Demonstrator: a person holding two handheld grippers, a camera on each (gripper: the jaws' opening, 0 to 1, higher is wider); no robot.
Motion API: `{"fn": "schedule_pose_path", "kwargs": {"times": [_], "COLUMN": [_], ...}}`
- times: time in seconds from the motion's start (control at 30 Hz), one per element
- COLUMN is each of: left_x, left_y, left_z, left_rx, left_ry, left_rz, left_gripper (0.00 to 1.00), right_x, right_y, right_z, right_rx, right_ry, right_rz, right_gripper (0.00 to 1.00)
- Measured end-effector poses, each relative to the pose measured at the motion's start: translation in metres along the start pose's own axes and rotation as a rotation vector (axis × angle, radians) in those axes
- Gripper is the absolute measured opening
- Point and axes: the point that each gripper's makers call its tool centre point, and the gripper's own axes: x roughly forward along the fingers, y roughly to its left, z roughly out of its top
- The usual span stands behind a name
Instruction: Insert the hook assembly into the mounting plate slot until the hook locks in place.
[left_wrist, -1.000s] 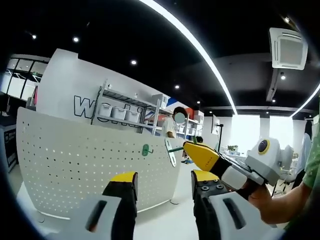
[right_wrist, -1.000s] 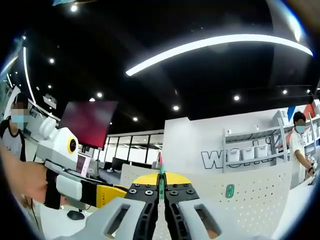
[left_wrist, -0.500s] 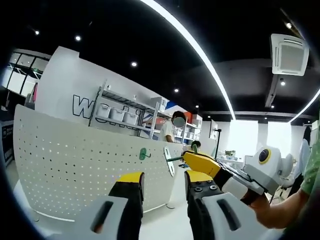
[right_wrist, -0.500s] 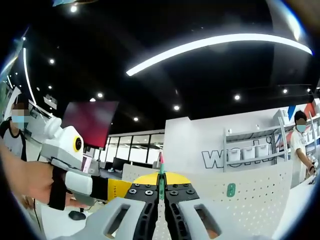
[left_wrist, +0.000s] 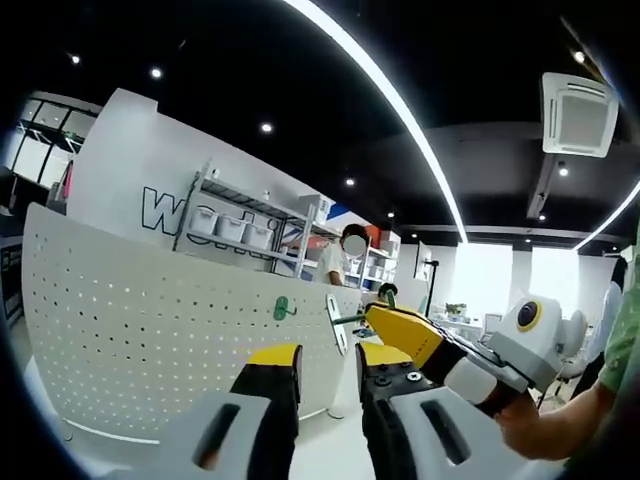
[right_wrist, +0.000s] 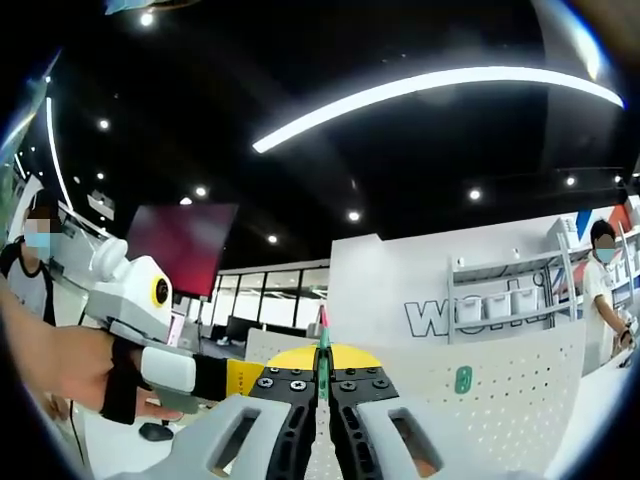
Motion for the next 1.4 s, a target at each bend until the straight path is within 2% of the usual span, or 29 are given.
{"fn": "schedule_pose_path", "kwargs": {"times": [0.4, 0.67, 0.9, 1.4], "left_x": [0.0, 0.0, 0.0, -0.002], "left_y": [-0.003, -0.006, -0.008, -0.003], "left_z": [0.001, 0.001, 0.0, 0.001], "left_rx": [0.007, 0.006, 0.05, 0.089], "left_ry": [-0.003, -0.002, 0.008, 0.01], "left_rz": [-0.019, -0.027, -0.029, -0.017], "left_gripper": [0.09, 0.06, 0.04, 0.03], "right_x": [0.0, -0.001, -0.005, -0.01], "right_y": [0.005, 0.006, 0.007, 0.01], "right_z": [0.0, 0.001, -0.001, -0.008], "right_rx": [0.007, 0.008, 0.011, 0.006], "right_ry": [-0.002, 0.001, 0.01, 0.041], "right_rz": [0.01, 0.014, 0.014, 0.021], "right_gripper": [0.01, 0.01, 0.01, 0.01]}}
